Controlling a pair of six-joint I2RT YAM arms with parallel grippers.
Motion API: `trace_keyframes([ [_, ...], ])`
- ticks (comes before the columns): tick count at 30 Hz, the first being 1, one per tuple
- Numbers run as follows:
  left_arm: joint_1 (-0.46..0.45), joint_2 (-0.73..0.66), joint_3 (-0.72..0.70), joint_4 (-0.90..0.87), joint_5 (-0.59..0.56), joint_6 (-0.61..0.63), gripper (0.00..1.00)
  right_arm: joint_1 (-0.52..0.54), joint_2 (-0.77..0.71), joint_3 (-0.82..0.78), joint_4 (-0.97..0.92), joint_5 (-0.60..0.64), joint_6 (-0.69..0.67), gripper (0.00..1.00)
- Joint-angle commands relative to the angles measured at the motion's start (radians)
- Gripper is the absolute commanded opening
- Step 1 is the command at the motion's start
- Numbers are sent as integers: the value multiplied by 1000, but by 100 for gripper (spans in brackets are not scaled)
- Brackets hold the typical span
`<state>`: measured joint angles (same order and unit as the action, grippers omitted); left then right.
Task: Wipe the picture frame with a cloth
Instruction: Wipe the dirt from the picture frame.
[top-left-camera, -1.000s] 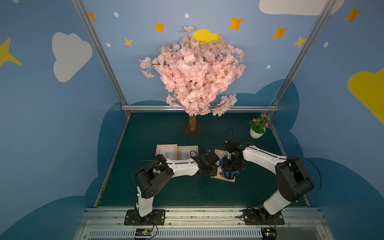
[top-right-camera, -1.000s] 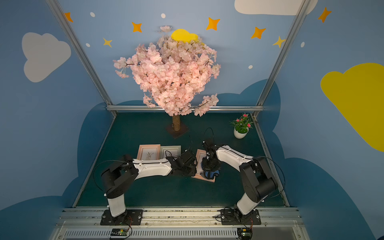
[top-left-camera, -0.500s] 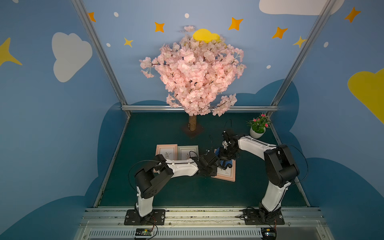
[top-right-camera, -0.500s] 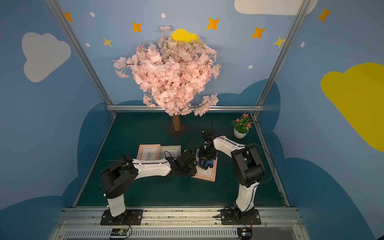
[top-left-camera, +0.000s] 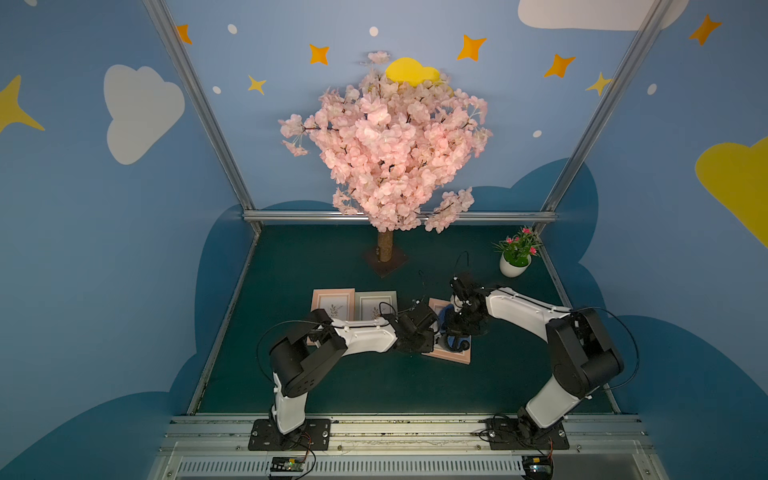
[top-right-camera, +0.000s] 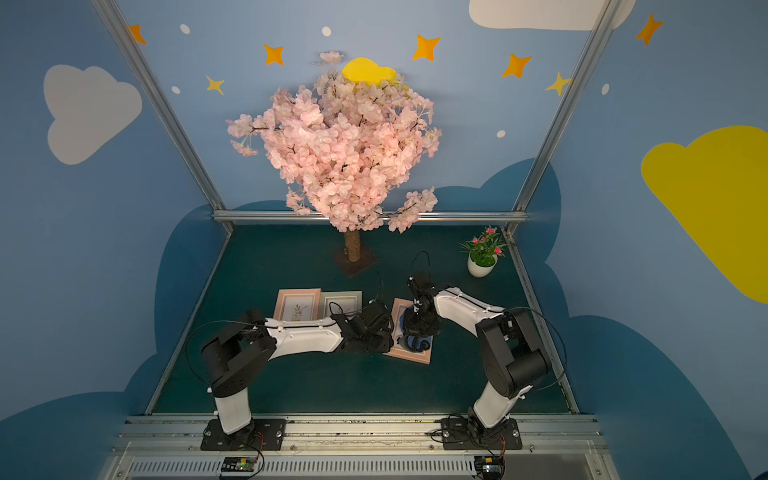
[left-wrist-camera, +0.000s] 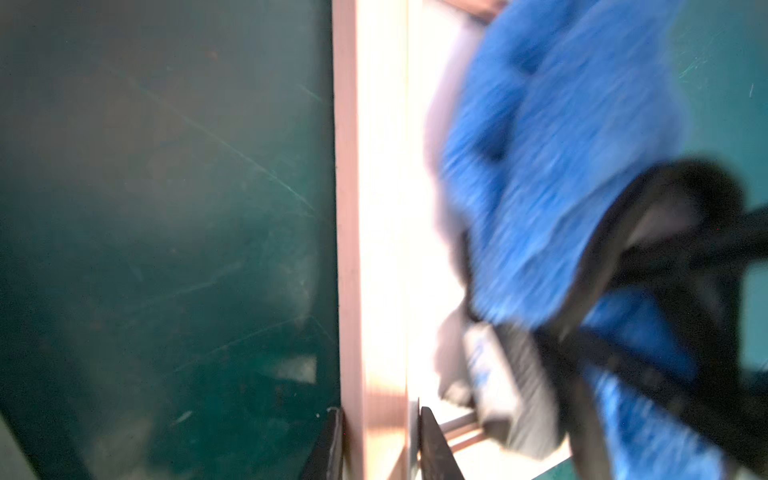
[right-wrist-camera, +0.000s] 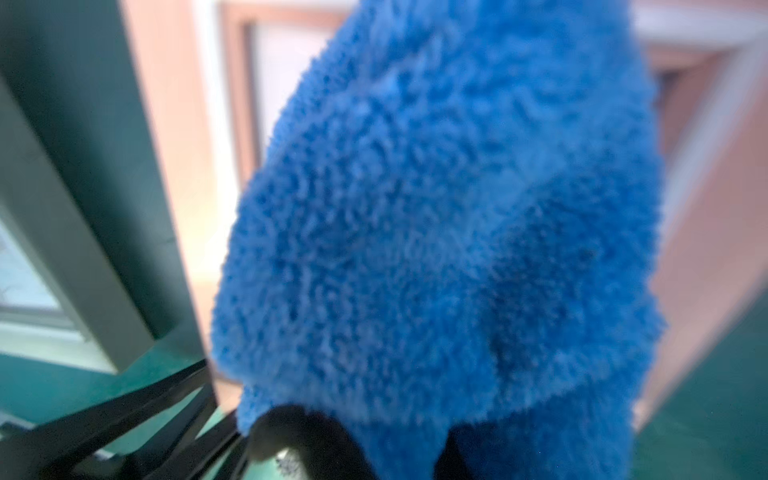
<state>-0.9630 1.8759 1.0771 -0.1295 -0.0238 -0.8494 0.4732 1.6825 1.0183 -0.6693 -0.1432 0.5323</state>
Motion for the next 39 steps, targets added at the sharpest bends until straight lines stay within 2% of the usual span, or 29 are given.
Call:
trace_keyframes([
  [1,-2,28,-9,-74,-11,-8,24,-54,66,59,-54,86,-49,0],
  [4,-2,25,-13,-75,-12,-9,24,-52,123,113,-53,60,-53,0],
  [9,-2,29,-8,-75,-6,-9,24,28,148,152,-47,28,-26,0],
  [12,-1,32,-4,-75,-5,-9,24,44,126,119,-39,9,-10,0],
  [19,-2,31,-6,-70,-10,-12,24,27,-17,-16,-86,49,-4,0],
  [29,-2,29,-7,-70,-15,-13,24,122,-23,-39,1,-82,90,0],
  [32,-2,26,-8,-71,-17,-14,24,101,-36,-55,-38,-16,80,0],
  [37,-2,26,-14,-65,-20,-17,24,-8,-119,-127,-104,48,36,0],
  [39,-2,26,-16,-64,-21,-19,24,-9,-138,-129,-130,64,31,0],
])
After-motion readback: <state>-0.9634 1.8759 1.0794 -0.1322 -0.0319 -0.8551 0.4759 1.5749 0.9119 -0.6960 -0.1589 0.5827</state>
